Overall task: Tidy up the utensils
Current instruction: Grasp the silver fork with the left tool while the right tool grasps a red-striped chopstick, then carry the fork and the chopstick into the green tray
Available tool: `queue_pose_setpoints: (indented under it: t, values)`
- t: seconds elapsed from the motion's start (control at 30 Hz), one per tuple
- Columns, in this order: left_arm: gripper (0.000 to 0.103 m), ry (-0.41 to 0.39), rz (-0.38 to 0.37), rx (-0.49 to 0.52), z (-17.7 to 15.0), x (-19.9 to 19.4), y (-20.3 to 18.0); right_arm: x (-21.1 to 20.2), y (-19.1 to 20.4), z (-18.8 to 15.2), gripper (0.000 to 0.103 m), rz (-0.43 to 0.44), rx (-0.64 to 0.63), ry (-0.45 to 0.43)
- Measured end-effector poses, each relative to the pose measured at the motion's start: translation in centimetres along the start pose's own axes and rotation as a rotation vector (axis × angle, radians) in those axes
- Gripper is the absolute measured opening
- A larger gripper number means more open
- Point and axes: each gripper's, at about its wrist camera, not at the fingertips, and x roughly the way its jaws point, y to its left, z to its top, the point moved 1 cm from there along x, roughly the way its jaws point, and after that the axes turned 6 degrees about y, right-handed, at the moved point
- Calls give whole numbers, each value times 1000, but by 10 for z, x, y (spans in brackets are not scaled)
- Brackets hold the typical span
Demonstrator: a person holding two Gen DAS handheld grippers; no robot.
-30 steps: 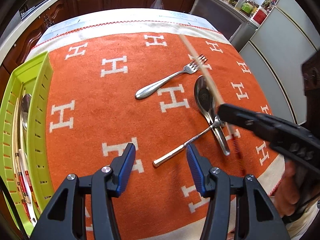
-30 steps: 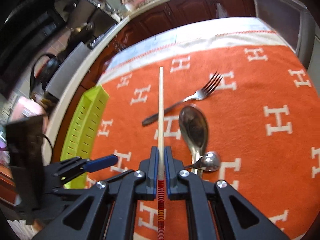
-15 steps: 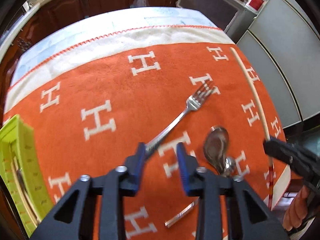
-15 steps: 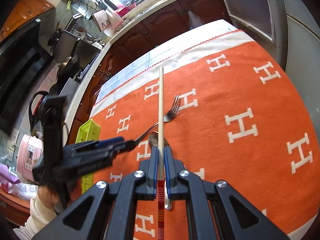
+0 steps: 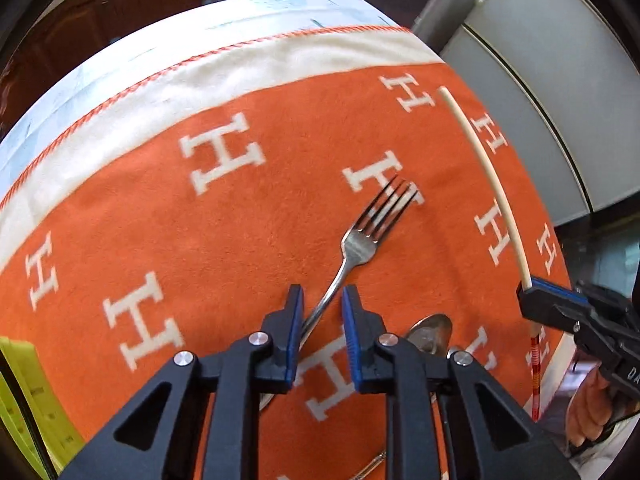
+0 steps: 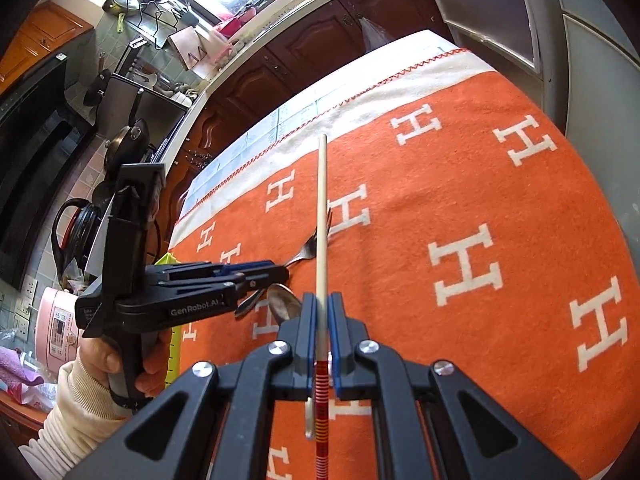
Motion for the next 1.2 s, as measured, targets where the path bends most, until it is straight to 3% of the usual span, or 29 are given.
queue_pose_setpoints:
  t: [0.17,0.3,0.43,0.63,0.97,1.2]
  values:
    - [17,17,-12,14,13,3,-1,3,-7,1,6,-5,16,9]
    - [8,8,53,28,3,1,-3,3,-9,0,6,-7,26,11]
    - [2,-3,60,-57,-11,-3,5,0,-9,-1,6,-3,22,5]
    - [2,-50,19,-185,-48,-24,22,-6,-3,-2,6,16,9,-5]
    - [2,-143,-10,-288,-104,-53,34,-7,23,-13,6,54,-49,15]
    - [2,-182,-55,-338,-115,-52,36,-5,42,-22,6,71,-93,36]
